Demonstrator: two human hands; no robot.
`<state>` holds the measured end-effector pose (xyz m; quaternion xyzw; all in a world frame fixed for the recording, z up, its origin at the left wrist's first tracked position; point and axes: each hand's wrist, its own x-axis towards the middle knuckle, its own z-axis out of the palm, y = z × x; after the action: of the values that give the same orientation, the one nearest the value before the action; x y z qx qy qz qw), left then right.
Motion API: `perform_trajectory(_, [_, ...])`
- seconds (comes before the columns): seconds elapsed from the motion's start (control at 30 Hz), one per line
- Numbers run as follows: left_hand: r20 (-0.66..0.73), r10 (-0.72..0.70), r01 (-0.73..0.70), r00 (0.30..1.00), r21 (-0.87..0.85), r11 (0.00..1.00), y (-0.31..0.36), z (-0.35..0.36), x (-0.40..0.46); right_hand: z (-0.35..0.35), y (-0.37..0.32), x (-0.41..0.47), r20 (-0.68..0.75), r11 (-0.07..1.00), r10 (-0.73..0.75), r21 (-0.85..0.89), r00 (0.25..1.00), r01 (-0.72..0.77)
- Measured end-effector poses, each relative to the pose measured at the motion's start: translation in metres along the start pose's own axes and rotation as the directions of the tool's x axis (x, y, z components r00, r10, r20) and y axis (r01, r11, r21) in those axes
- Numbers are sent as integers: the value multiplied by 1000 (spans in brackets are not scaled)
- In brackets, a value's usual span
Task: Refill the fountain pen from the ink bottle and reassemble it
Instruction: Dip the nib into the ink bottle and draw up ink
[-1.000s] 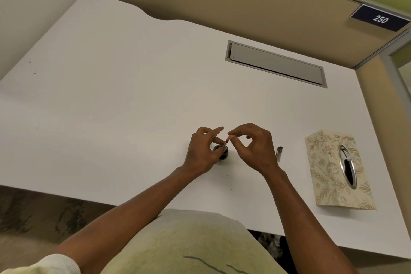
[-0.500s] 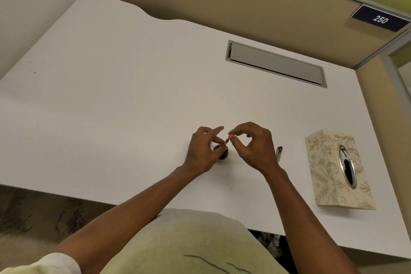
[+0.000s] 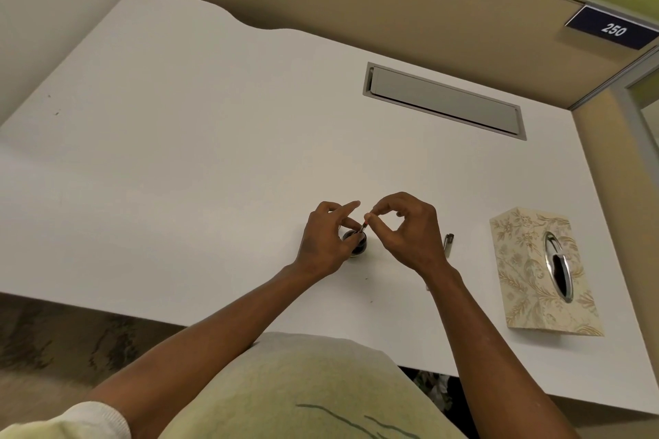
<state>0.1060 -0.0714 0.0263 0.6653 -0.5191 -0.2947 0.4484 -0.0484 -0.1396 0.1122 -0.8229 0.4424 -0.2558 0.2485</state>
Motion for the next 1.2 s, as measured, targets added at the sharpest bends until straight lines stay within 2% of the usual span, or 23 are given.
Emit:
perform_trajectory(0.27, [-2,-14,14,1000,-9,1000,-2,1,1,0,-1,-2,18,999,0,44,1000,-1])
perform_trajectory(1.2, [-4,-6,6,1000,-14,1000,1,0,0,1,1,-2,-9,999,6,38,1000,-6])
